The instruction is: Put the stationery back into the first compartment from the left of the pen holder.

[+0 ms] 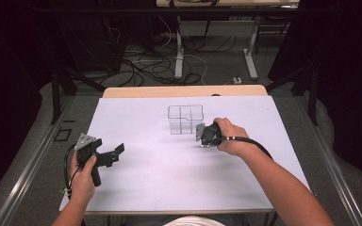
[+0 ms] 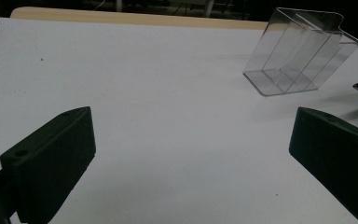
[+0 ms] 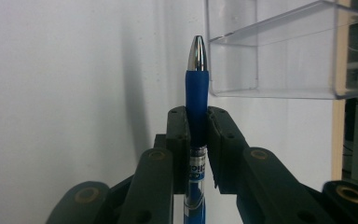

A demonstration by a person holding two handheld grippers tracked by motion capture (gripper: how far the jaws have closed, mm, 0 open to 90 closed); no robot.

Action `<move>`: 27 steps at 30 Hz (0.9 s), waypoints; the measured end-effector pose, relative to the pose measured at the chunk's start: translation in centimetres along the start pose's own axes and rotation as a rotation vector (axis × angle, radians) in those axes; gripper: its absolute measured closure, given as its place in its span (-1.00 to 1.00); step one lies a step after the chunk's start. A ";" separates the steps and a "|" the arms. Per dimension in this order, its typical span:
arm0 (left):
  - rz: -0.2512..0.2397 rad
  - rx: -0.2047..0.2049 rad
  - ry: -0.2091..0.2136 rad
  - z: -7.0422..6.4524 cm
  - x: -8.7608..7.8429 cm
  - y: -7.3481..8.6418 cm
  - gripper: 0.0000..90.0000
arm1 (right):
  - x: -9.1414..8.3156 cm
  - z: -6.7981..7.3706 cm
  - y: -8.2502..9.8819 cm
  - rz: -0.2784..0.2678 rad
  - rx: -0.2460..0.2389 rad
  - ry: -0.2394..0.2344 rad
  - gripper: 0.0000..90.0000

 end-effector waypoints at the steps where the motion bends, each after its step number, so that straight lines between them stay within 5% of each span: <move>1: 0.000 0.000 0.000 0.0 0.0 0.0 -1.00 | 0.1 -0.3 -0.3 -0.036 0.000 0.027 0.78; 3: -0.001 -0.001 0.000 0.0 0.0 0.0 -1.00 | -1.0 -0.2 0.1 0.051 0.014 -0.009 0.78; 4: 0.001 0.000 0.001 0.0 0.0 0.0 -1.00 | -0.7 -0.5 -0.3 -0.013 0.013 0.038 0.78; 7: 0.001 0.001 0.000 0.0 0.0 0.0 -1.00 | -1.2 -0.9 -0.5 -0.030 0.017 0.077 0.78; 9: 0.002 0.000 0.000 0.0 0.0 0.0 -1.00 | -1.9 -0.9 -0.4 0.014 0.011 0.072 0.78; 14: -0.001 0.001 -0.001 -0.1 0.1 0.0 -1.00 | -2.8 -1.8 -1.1 -0.039 0.023 0.138 0.78; 15: 0.001 0.001 0.000 -0.1 0.1 0.0 -1.00 | -2.7 -2.1 -1.4 -0.086 0.025 0.171 0.78; 25: -0.001 0.003 -0.002 -0.1 0.1 0.0 -1.00 | -4.5 -4.0 -2.7 -0.148 0.082 0.260 0.78; 27: 0.000 0.003 -0.002 0.0 0.1 0.0 -1.00 | -5.0 -4.3 -2.8 -0.127 0.100 0.256 0.78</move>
Point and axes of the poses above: each handheld gripper's, and its own axes: x roughly forward along the jaws, y roughly out of its underside, z roughly to its left, the point moved 10 cm from there along x, roughly forward along the jaws, and after that the axes turned 15 degrees about -z, right-handed, at the moved point
